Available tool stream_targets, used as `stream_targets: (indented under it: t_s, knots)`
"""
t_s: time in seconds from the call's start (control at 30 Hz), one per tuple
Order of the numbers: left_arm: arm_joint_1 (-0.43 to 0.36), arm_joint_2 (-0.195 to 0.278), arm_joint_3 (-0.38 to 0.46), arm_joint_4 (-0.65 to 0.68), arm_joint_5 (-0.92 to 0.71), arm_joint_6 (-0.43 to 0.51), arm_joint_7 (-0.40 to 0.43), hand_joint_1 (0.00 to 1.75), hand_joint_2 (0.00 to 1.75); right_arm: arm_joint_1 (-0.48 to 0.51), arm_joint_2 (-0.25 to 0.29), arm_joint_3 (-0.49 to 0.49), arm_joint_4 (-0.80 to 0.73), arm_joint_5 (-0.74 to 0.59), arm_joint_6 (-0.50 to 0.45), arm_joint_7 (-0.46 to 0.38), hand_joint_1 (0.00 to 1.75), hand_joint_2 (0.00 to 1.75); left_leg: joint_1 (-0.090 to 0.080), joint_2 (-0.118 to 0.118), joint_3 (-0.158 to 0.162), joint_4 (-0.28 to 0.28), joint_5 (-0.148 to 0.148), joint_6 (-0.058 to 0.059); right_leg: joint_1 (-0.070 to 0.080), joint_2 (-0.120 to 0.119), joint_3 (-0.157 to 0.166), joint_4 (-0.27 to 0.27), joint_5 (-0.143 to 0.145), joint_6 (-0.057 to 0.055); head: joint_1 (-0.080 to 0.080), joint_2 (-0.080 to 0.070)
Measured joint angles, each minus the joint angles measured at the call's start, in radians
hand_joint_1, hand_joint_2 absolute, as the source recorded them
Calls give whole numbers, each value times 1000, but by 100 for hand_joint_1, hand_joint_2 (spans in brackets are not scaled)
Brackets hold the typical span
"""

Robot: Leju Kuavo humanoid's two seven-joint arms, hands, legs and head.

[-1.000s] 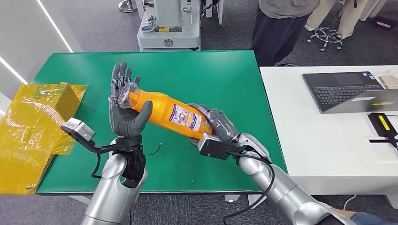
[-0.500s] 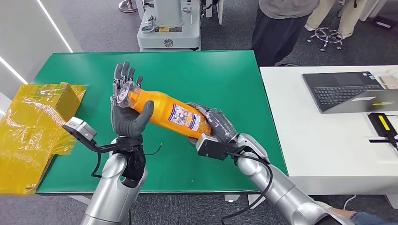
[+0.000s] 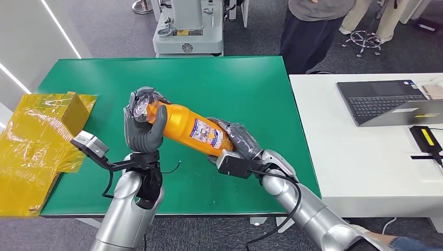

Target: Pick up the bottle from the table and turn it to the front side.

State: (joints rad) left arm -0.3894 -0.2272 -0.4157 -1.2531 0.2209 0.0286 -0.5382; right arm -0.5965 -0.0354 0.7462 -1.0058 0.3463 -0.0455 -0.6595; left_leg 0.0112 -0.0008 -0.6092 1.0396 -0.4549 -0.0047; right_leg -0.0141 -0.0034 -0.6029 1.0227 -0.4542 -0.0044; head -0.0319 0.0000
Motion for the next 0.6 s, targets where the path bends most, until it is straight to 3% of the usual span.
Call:
stream_targets:
  t_s: [0.33, 0.37, 0.47, 0.5, 0.6]
  knots:
    - [0, -1, 8, 0, -11, -7, -5, 175, 175, 2, 8, 0, 8, -1, 0, -8, 169, 175, 0, 0, 0, 0, 0, 0, 0, 0, 0, 0, 0, 0, 0, 0]
    - [0, -2, 10, 0, -12, -9, -6, 175, 175, 2, 8, 0, 8, -1, -1, -8, 136, 175, 0, 0, 0, 0, 0, 0, 0, 0, 0, 0, 0, 0, 0, 0]
    - [0, -5, 13, 0, -16, -14, -6, 175, 175, 5, 8, 0, 5, -1, -2, -8, 10, 175, 0, 0, 0, 0, 0, 0, 0, 0, 0, 0, 0, 0, 0, 0]
    - [0, -5, 13, 0, -17, -16, -6, 175, 175, 7, 8, 0, 2, -2, -4, -8, 0, 175, 0, 0, 0, 0, 0, 0, 0, 0, 0, 0, 0, 0, 0, 0]
    - [1, -6, 15, 0, -19, -18, -6, 175, 175, 14, 8, 0, -10, -10, -17, -2, 0, 175, 0, 0, 0, 0, 0, 0, 0, 0, 0, 0, 0, 0, 0, 0]
